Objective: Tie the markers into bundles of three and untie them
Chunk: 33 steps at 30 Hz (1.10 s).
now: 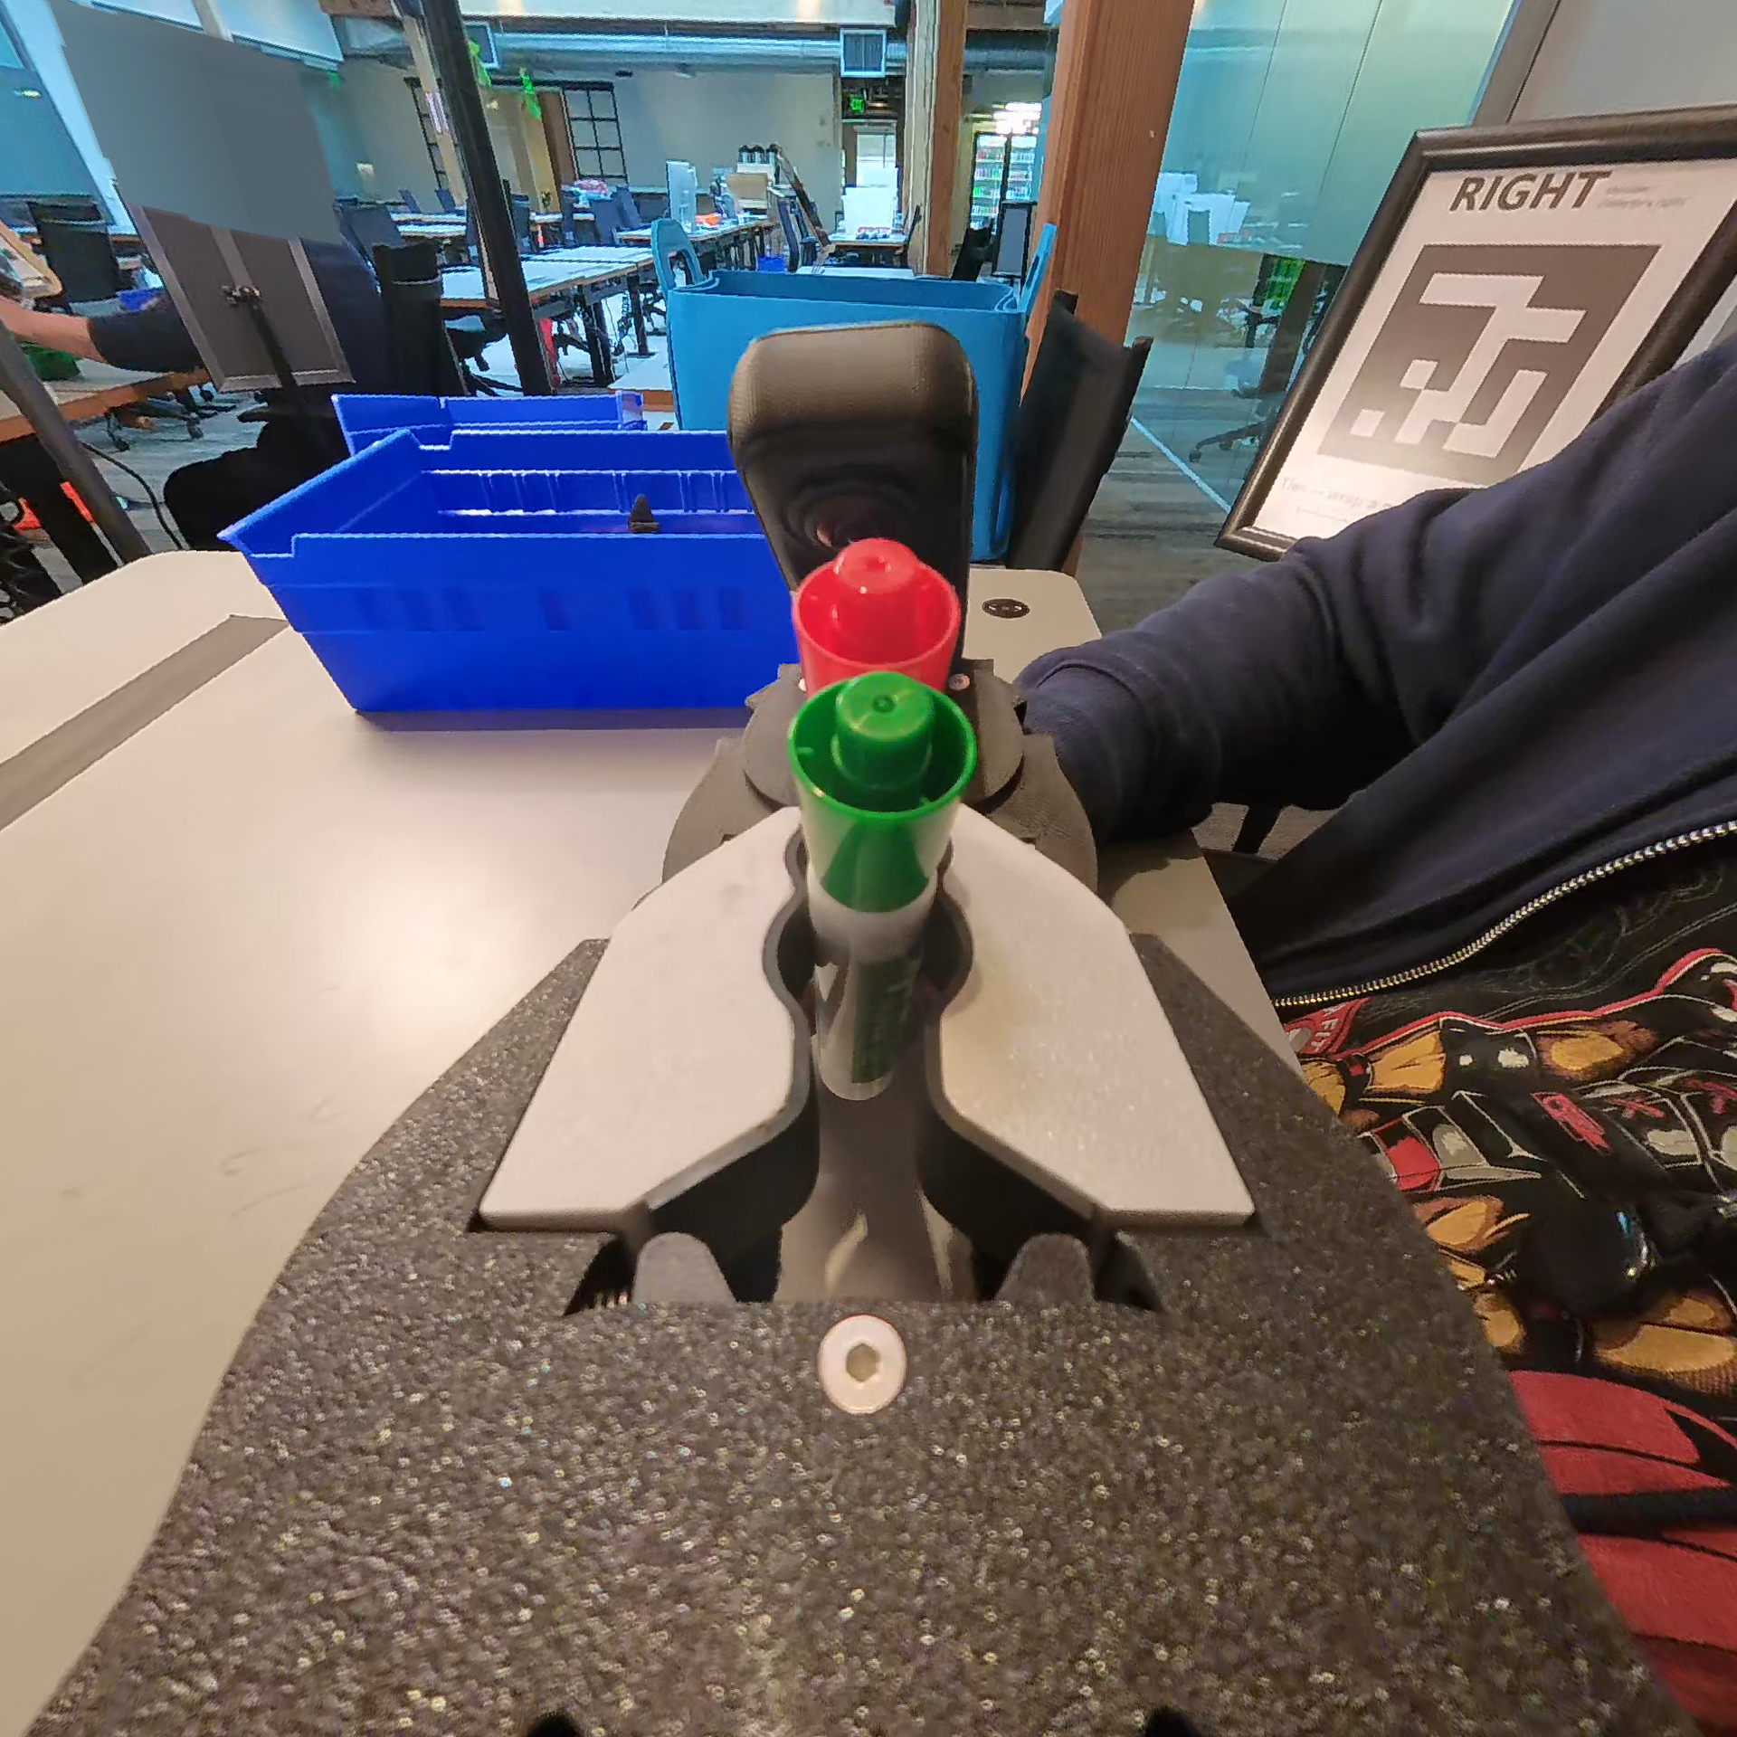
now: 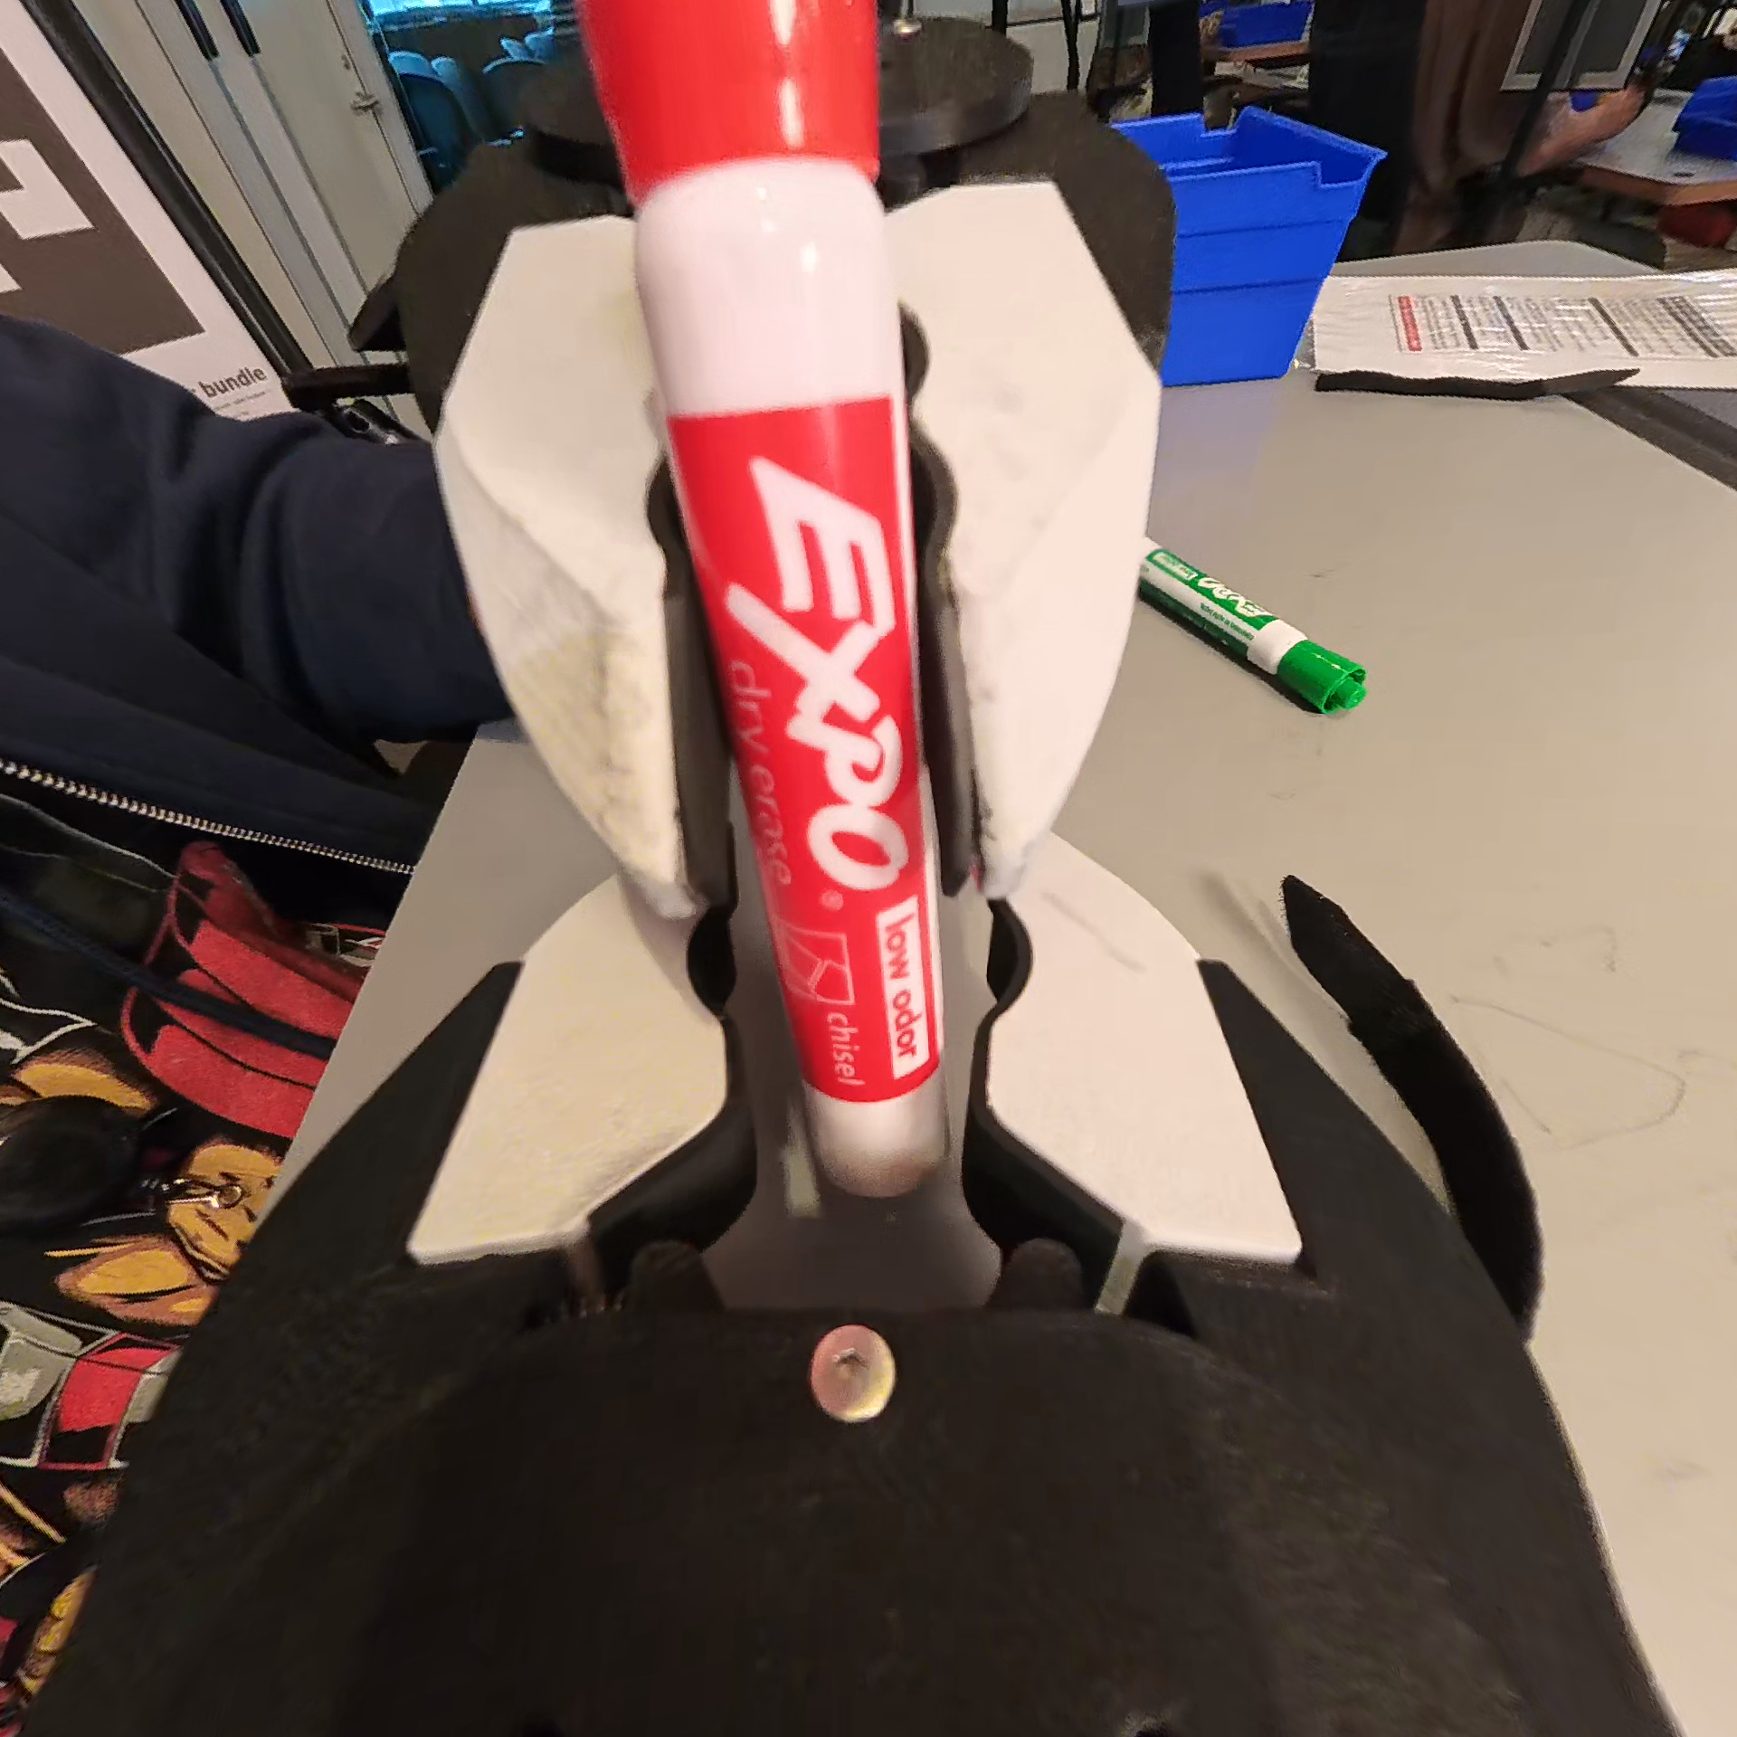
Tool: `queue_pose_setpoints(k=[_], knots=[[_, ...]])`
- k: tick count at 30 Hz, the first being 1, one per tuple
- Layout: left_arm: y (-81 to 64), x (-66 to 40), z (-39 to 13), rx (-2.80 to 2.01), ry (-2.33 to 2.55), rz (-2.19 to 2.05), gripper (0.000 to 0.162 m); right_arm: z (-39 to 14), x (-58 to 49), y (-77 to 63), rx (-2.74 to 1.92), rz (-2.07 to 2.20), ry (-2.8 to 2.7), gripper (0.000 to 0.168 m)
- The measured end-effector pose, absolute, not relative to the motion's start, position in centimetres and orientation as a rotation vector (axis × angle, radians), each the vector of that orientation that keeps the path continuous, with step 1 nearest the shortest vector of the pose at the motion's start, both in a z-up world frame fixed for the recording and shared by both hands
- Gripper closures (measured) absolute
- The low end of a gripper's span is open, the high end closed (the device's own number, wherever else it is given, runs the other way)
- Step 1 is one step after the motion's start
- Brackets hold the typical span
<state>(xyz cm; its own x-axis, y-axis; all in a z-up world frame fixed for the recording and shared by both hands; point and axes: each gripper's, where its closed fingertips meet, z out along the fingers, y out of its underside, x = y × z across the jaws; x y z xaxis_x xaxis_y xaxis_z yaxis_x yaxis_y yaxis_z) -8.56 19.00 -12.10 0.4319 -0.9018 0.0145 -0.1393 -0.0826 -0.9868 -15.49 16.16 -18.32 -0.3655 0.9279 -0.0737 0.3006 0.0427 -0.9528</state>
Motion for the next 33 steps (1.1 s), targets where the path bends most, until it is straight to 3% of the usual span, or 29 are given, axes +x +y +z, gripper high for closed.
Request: queue_pose_setpoints(k=[7,25,33], knots=[[18.9,-8.4,-12.1,-1.529,0.958,-0.824,0.143,-18.7,-15.7,16.3,-1.262,1.297,-1.732,0.126],[19.0,-9.0,-12.7,-1.565,0.962,-0.785,0.143,-18.5,-15.4,17.1,-1.266,1.269,-1.696,0.126],[18.5,-8.8,-13.1,-1.574,1.008,-0.789,0.143,-18.1,-15.0,16.1,-1.23,1.348,-1.721,0.147]])
